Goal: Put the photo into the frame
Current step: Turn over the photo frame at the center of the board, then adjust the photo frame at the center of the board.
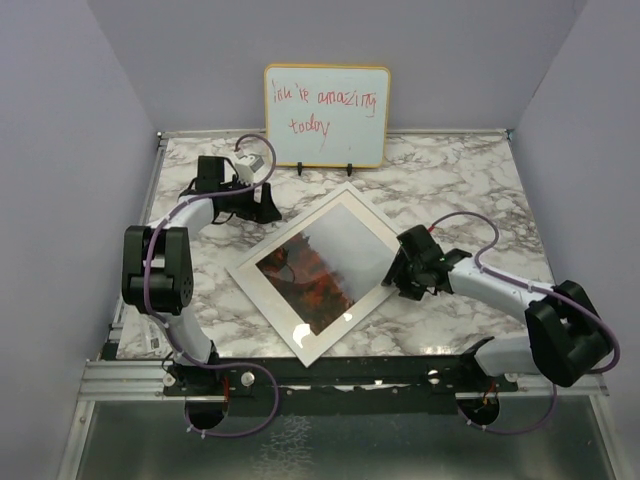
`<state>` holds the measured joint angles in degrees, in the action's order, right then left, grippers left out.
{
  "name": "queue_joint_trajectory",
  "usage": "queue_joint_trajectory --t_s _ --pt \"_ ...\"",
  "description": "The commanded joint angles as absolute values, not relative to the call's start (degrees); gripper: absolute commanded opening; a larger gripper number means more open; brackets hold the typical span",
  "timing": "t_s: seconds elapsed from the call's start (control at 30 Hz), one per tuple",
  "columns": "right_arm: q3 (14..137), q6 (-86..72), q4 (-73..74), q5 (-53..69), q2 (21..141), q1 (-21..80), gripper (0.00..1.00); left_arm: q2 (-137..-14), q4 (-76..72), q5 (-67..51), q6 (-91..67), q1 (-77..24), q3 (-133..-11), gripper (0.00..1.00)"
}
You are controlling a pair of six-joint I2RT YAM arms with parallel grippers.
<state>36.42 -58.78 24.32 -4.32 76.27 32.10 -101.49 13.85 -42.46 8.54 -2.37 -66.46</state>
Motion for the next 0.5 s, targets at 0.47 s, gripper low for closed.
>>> queue_joint_trajectory --t_s 0.47 --pt "42.7 -42.7 11.1 4.7 87.3 23.2 0.58 -104.7 10.9 -37.6 -9.4 -4.8 -55.7 0.48"
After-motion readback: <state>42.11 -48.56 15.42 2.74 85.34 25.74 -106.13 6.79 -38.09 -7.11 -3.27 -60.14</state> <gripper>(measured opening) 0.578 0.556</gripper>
